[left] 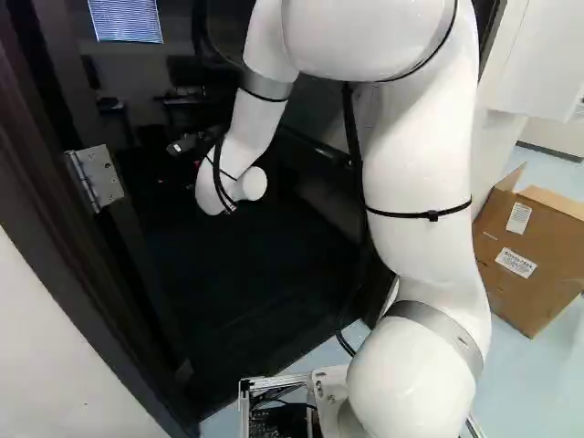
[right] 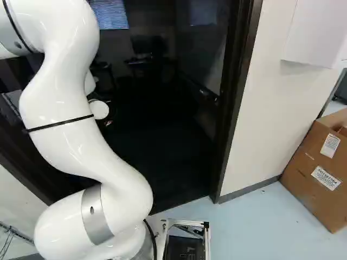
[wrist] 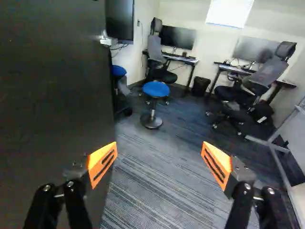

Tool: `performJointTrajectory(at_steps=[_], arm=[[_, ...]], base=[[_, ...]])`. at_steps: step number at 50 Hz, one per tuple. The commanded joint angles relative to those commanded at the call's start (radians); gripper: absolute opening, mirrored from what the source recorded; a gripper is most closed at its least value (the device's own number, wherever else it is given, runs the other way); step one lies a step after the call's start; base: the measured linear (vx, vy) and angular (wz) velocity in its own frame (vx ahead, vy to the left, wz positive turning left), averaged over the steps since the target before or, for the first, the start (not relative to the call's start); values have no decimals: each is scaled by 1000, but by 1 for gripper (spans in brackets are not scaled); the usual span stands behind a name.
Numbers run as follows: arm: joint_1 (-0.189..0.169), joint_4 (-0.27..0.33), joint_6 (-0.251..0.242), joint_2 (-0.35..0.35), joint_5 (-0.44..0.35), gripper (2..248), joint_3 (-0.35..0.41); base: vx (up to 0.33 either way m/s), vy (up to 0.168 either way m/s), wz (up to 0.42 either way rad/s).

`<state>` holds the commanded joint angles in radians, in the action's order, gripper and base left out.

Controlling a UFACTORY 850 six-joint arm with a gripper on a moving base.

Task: Open the door and move inside

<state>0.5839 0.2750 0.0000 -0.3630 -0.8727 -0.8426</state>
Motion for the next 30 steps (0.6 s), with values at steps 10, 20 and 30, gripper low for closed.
performJointTrajectory(at_steps=[10,20,30], arm=[[-23,0,0,29,0,247,36],[-46,0,0,62,0,247,75],[-68,0,0,96,0,247,115]], base=[[0,0,0],[0,0,0],[0,0,0]])
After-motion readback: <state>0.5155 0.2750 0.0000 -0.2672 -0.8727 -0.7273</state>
